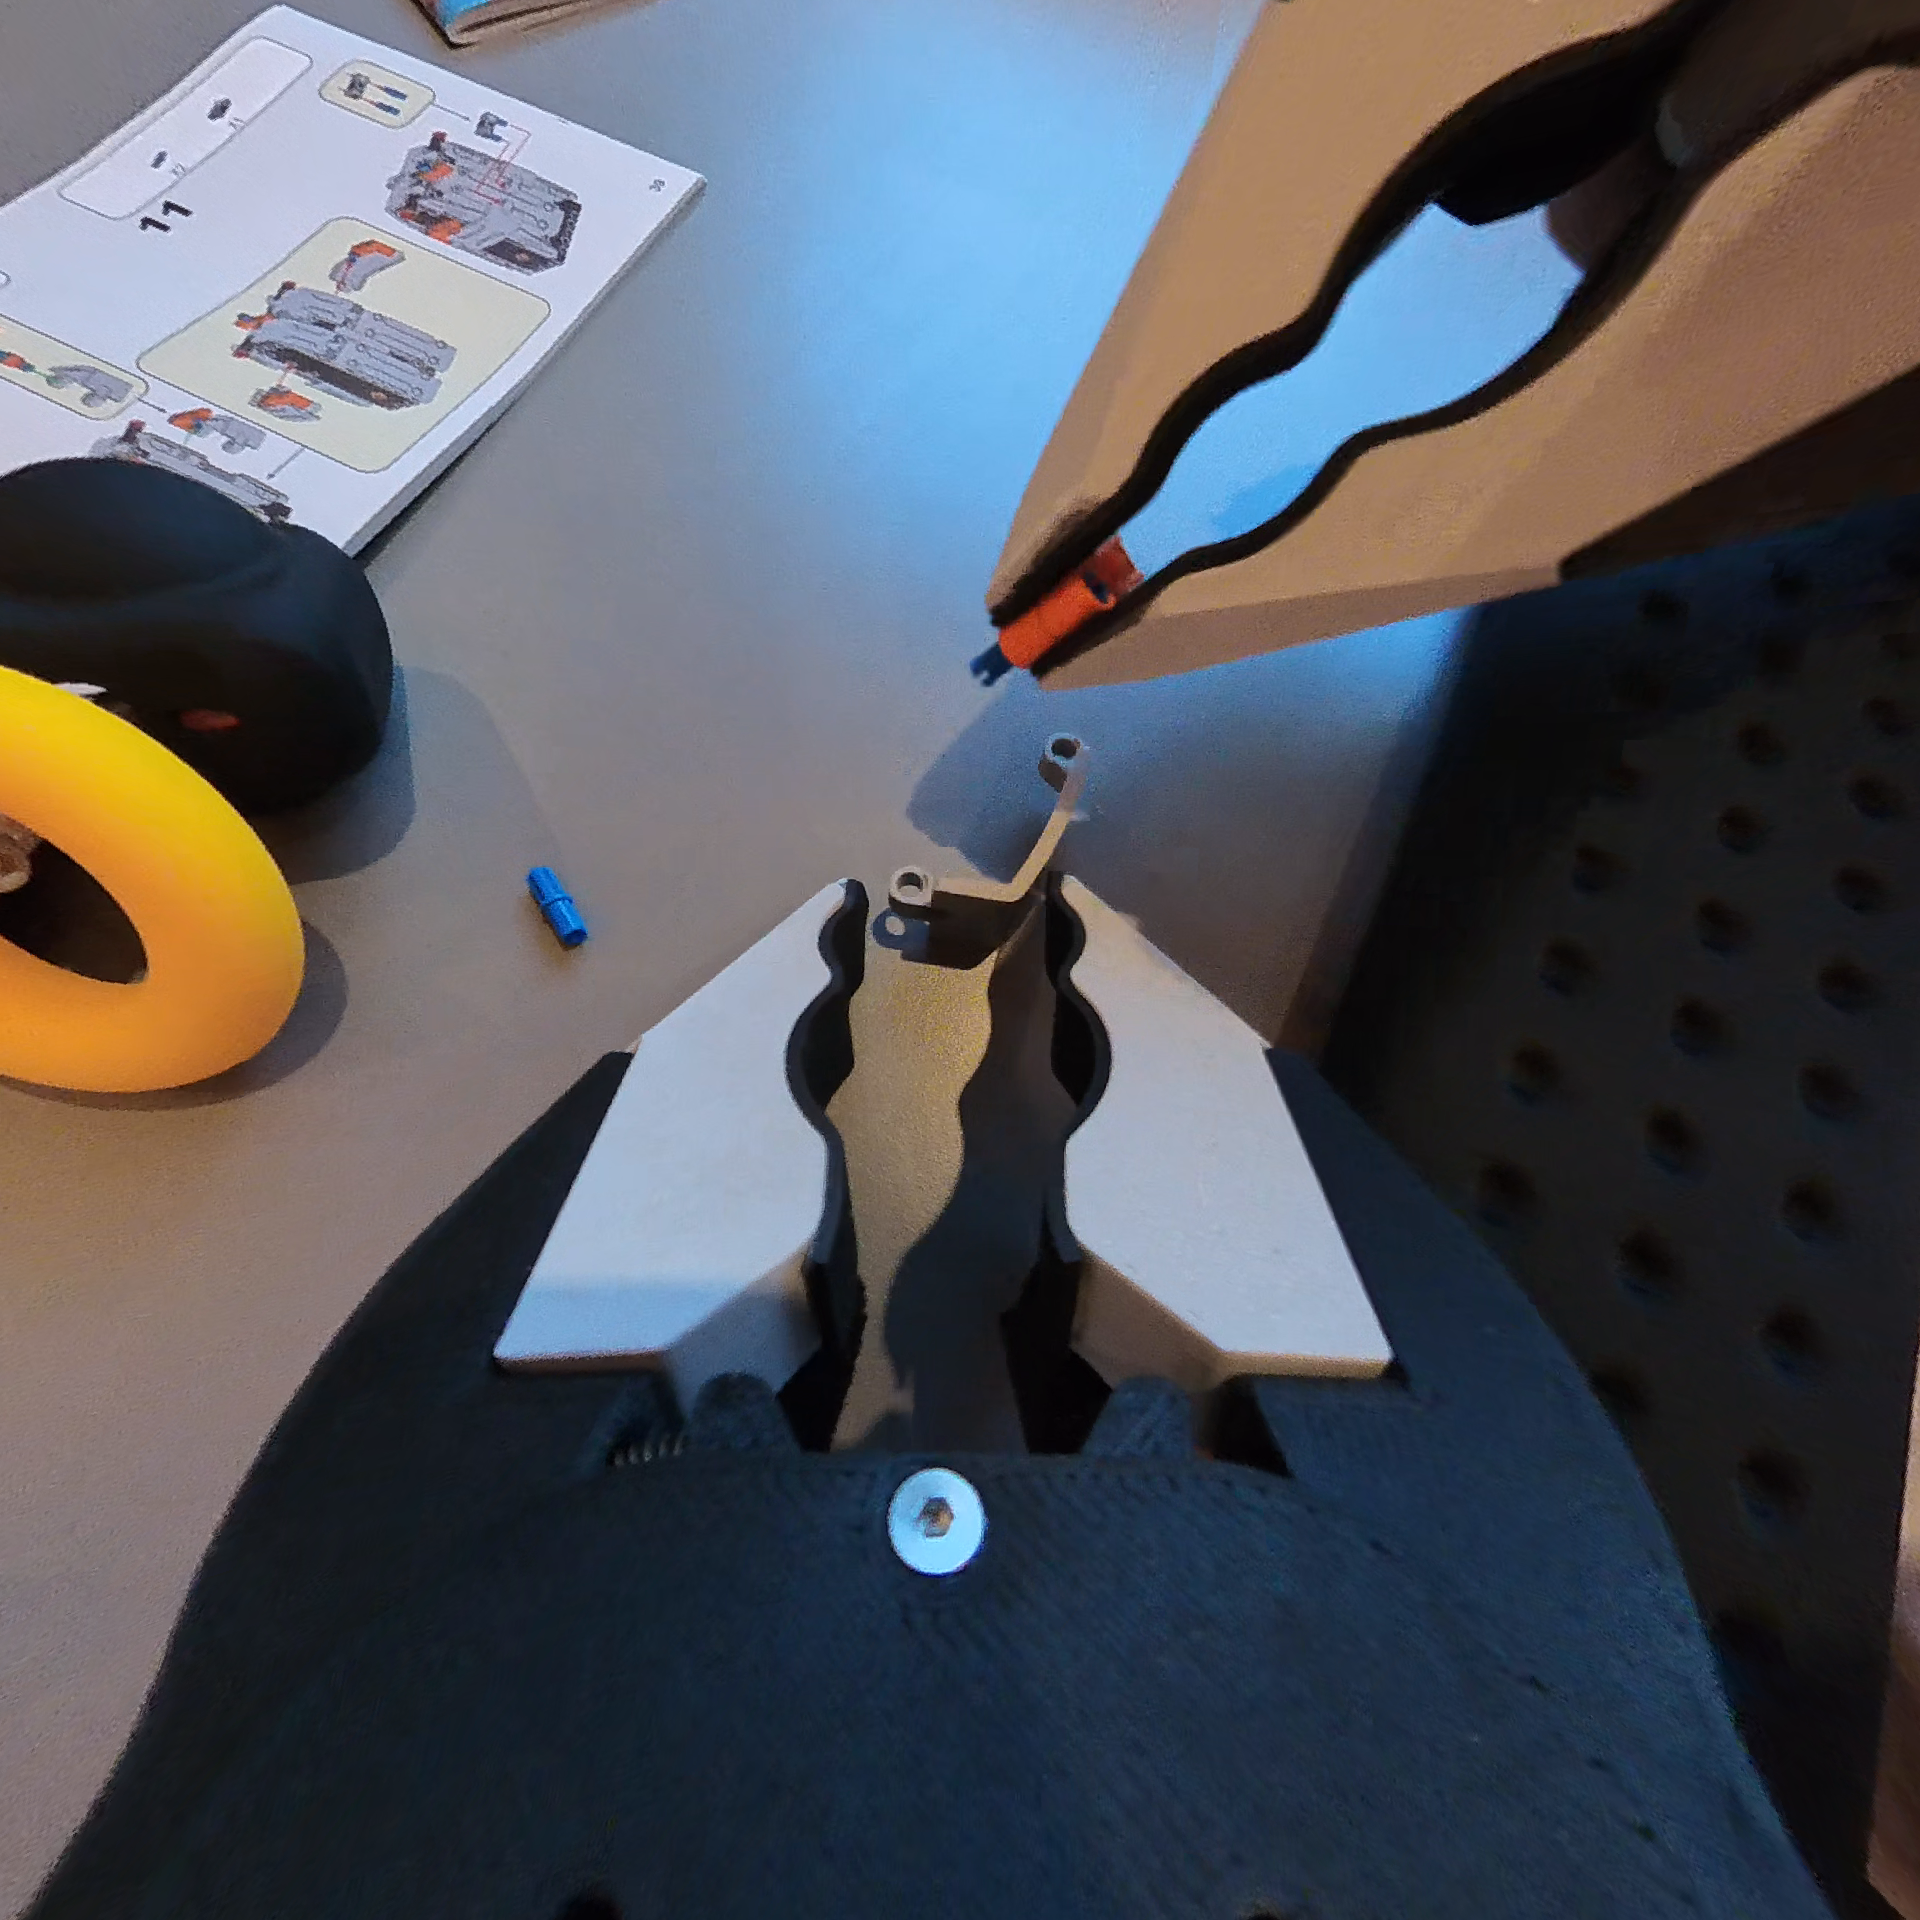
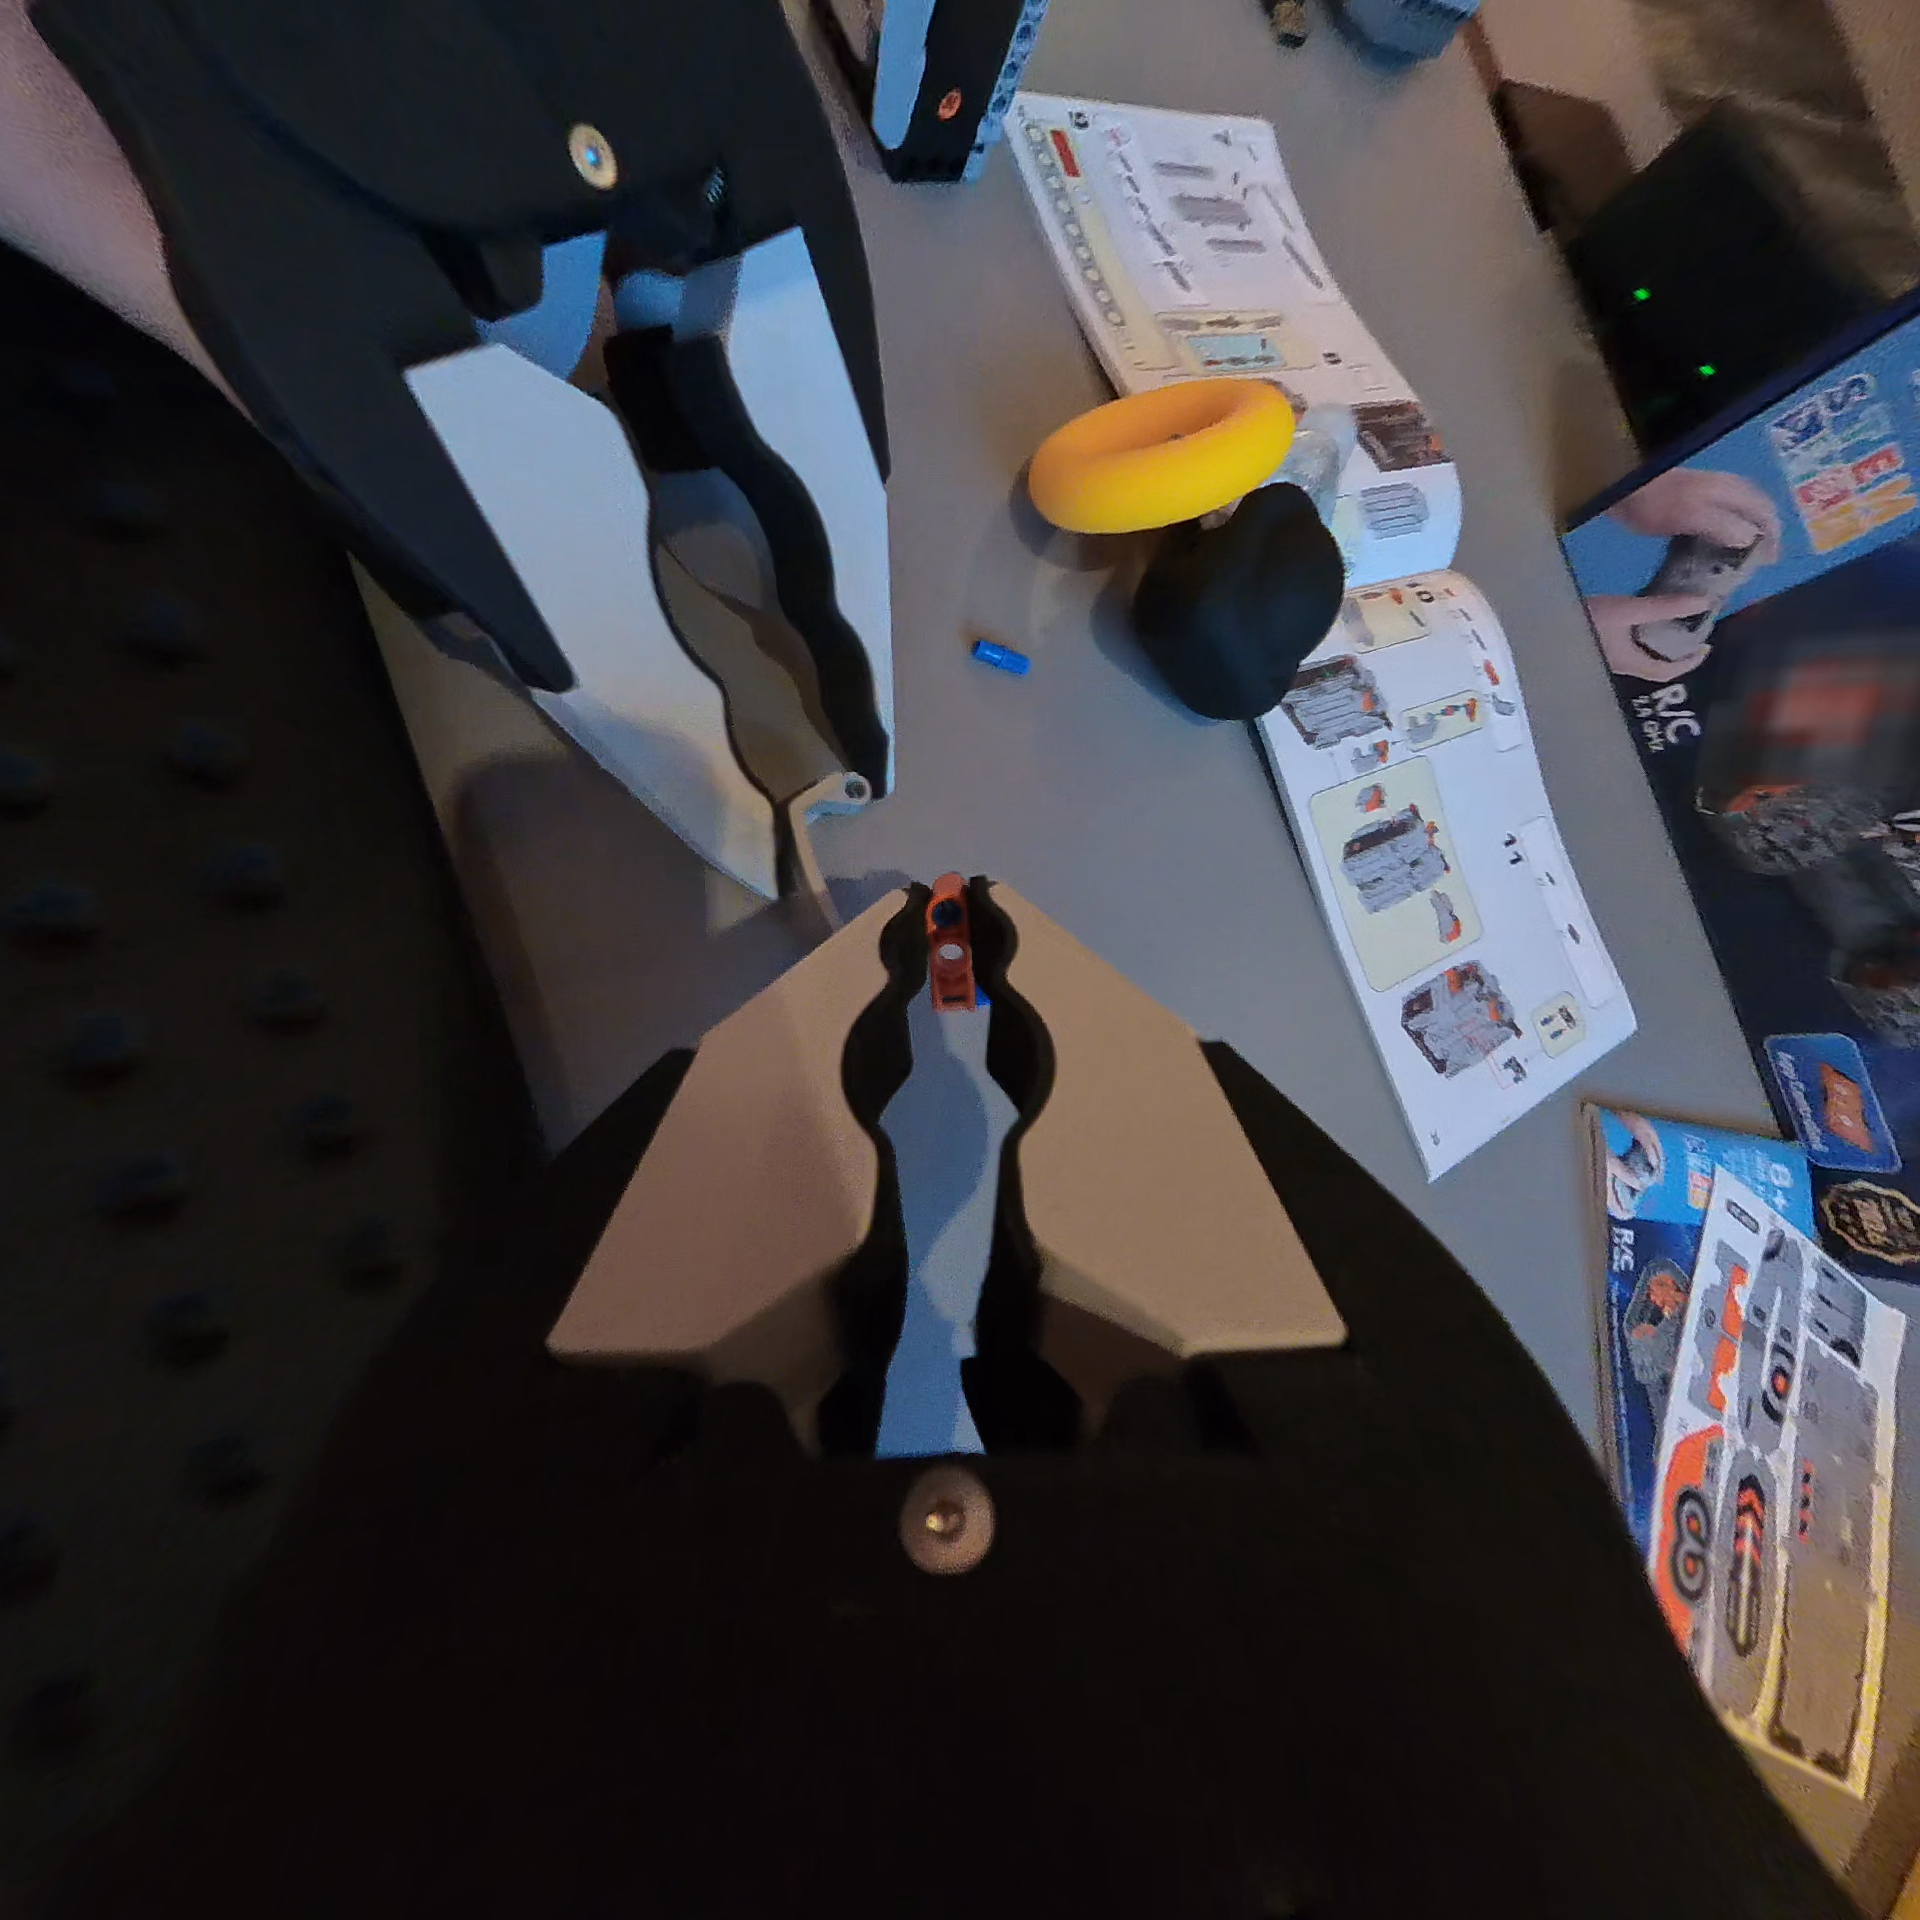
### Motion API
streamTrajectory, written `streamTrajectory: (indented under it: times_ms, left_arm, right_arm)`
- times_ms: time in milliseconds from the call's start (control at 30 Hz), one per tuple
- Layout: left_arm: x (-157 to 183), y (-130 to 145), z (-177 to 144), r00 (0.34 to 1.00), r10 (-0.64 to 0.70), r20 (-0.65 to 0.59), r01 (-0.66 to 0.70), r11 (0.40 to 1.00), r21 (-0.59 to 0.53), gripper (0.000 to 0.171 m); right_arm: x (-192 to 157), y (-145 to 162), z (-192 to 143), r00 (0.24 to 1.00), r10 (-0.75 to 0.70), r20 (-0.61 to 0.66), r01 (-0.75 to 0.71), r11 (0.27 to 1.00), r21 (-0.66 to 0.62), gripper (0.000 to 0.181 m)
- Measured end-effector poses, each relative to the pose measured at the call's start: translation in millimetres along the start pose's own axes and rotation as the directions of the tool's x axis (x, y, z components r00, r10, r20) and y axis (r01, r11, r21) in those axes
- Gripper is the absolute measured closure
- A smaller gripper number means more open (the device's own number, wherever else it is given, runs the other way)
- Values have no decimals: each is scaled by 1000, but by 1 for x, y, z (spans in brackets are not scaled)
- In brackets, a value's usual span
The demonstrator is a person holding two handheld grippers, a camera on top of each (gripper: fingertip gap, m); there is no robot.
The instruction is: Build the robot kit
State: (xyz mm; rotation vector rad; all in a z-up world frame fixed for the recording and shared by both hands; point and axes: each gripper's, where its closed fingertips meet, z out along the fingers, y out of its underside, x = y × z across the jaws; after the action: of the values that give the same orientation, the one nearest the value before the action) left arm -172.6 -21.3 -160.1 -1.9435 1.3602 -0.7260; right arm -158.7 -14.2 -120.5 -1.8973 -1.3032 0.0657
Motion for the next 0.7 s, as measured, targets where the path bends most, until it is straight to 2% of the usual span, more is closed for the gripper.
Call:
streamTrajectory:
  times_ms: [133, 233, 467, 700]
  left_arm:
    - [0, 0, 0, 1000, -3, 1, 3, 1000, 1, 139]
    - [0, 0, 0, 1000, 0, 3, 0, 1000, 0, 139]
    - [0, 0, 0, 1000, -10, -3, 10, 1000, 2, 139]
    - [0, 0, 0, 1000, -14, -5, 14, 1000, 3, 139]
  right_arm:
    - [-6, -1, -3, 997, 69, -31, -69, 997, 29, 176]
    - [-10, 6, -7, 995, 90, -36, -90, 996, -4, 175]
    - [-13, 17, -3, 972, 228, 59, -226, 973, -41, 175]
    - [-14, 18, 0, 959, 261, 109, -260, 965, -26, 175]
